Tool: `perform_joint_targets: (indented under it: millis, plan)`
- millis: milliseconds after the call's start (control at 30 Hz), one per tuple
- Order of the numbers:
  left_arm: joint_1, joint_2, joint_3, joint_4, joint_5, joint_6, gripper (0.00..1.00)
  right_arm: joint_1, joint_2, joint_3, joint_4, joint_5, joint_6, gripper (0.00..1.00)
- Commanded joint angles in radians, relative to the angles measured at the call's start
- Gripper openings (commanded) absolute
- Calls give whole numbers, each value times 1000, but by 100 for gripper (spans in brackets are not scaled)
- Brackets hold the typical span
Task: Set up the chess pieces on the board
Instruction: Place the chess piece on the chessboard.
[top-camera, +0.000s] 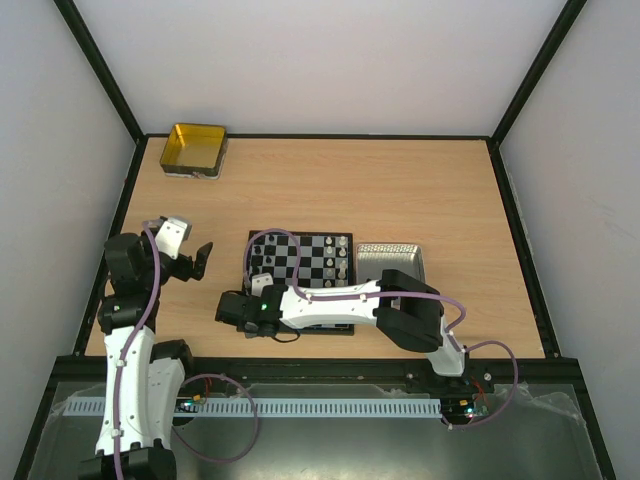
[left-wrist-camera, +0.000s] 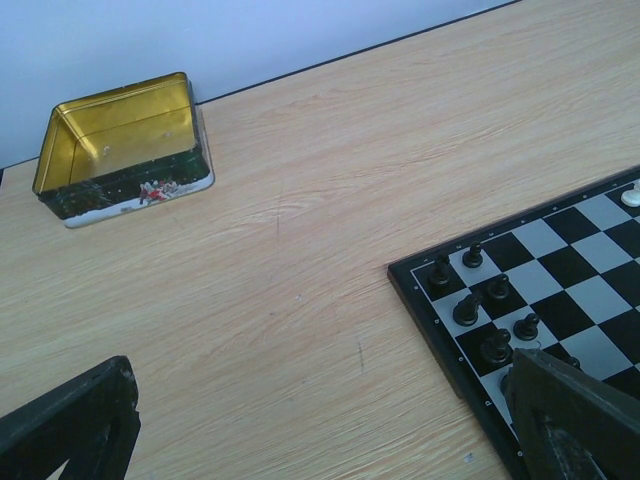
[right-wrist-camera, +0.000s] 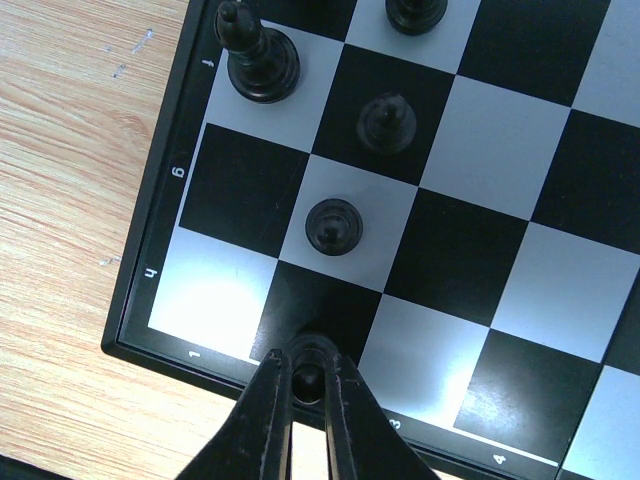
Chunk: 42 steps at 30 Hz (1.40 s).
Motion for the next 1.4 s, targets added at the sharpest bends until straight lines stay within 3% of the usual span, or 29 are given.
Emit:
perform_joint_targets:
  millis: [0,1367]
  plan:
    - [8,-11,-10,-6,15,3,99,-1,11,26,-4,21,-8,8]
    - [7,-11,-10,-5,16,4,99,-8,22,27,21,0,-16,11]
